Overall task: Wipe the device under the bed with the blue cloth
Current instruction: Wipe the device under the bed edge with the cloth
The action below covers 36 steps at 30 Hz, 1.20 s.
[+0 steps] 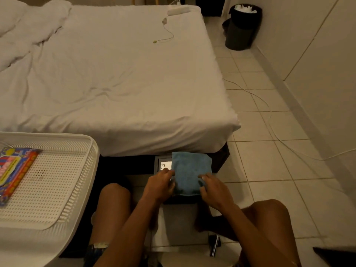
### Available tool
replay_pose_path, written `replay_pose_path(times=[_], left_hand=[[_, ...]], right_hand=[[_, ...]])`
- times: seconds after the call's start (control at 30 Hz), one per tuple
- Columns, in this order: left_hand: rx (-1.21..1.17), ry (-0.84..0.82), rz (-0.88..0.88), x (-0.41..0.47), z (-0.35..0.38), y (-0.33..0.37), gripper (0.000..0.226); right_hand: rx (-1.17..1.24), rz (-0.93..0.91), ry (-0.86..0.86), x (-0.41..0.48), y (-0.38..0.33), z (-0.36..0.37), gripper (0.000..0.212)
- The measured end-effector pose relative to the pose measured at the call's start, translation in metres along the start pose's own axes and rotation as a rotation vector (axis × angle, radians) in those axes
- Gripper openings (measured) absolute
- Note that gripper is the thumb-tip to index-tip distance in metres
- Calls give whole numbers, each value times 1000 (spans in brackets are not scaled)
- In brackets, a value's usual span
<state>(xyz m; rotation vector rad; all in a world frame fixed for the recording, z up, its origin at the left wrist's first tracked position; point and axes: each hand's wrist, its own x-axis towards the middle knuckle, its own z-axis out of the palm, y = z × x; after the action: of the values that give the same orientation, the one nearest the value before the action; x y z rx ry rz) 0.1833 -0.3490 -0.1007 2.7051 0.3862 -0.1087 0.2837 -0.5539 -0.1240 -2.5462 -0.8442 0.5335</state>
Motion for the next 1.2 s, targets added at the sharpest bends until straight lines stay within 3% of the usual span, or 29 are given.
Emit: replay_pose_path(times=[0.13, 0.3, 0.47, 0.57, 0.67, 1.2], left_hand=[[-67, 60, -85, 14, 6, -10, 43], [-50, 59, -104, 39, 38, -36, 85], [-61, 161, -144, 59, 71, -59, 82], [-131, 208, -174, 61, 82, -62, 62], [-151, 278, -161, 66, 87, -64, 56], [0, 195, -48, 66, 89, -57, 56]], right_hand=[[32, 18, 106, 18, -18, 21, 61], [-14, 54, 208, 53, -26, 48, 76], [-34, 70, 201, 82, -32, 64, 77], [-85, 75, 172, 87, -41, 72, 75], [-102, 61, 182, 91, -43, 72, 74], [-116, 59, 194, 86, -8, 58, 70]])
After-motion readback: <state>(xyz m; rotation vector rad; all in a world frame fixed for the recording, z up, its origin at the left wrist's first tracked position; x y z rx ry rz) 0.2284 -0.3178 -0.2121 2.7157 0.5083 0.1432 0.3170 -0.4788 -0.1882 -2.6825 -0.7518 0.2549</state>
